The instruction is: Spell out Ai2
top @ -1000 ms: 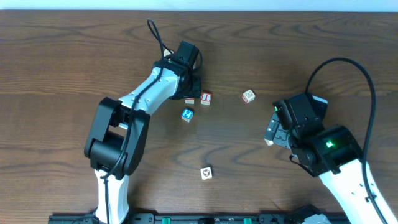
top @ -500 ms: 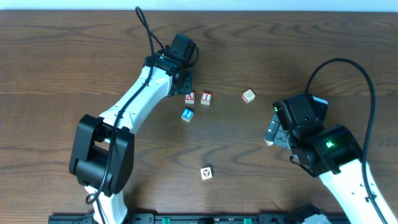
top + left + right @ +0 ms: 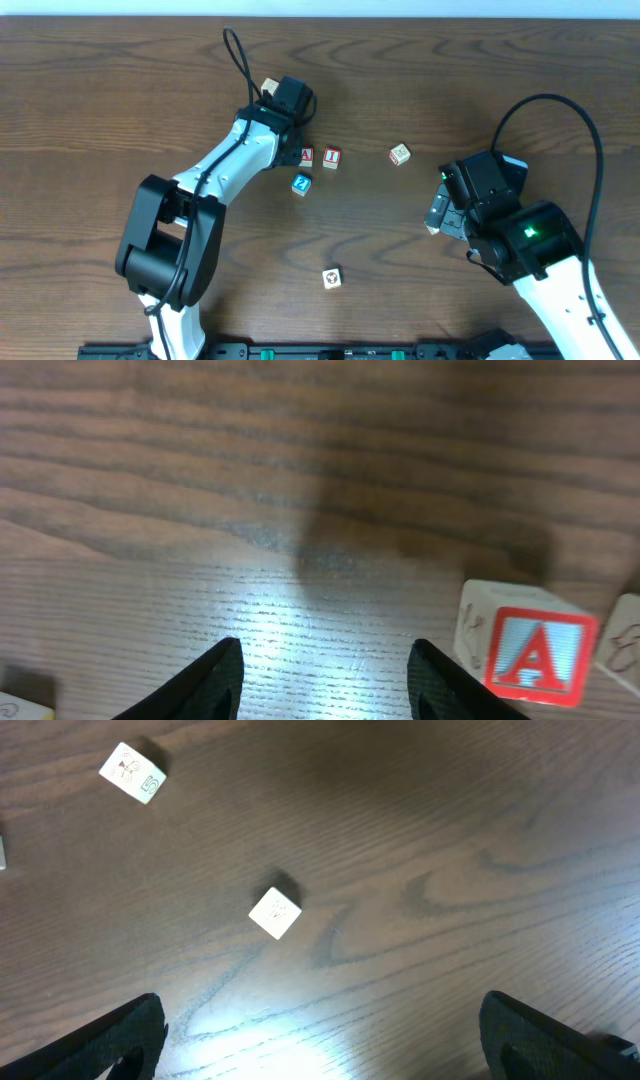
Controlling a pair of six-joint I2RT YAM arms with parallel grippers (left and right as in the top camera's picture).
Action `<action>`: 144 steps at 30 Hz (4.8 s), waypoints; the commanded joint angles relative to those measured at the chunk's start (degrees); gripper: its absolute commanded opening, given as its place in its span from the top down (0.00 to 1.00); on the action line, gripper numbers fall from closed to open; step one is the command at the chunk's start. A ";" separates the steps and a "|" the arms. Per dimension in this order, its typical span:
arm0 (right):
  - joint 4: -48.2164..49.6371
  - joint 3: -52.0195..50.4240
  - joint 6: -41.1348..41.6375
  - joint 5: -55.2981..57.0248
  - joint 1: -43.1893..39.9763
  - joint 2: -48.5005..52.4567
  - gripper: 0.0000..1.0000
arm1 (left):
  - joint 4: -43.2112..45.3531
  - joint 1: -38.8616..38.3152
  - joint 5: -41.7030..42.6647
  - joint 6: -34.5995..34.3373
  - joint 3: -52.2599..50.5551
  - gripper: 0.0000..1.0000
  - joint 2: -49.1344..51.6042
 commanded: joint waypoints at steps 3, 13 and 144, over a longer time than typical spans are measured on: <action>-0.11 -0.37 0.44 1.01 -0.52 0.11 0.01 | 2.40 -0.17 1.97 0.17 -2.05 0.46 0.74; -0.52 -0.37 0.42 1.01 -0.52 0.11 0.01 | 4.52 -0.20 5.95 -0.26 -2.47 0.50 2.21; 35.10 15.04 2.19 -20.09 2.16 51.49 0.05 | -9.33 7.69 -4.39 5.73 1.92 0.04 -39.19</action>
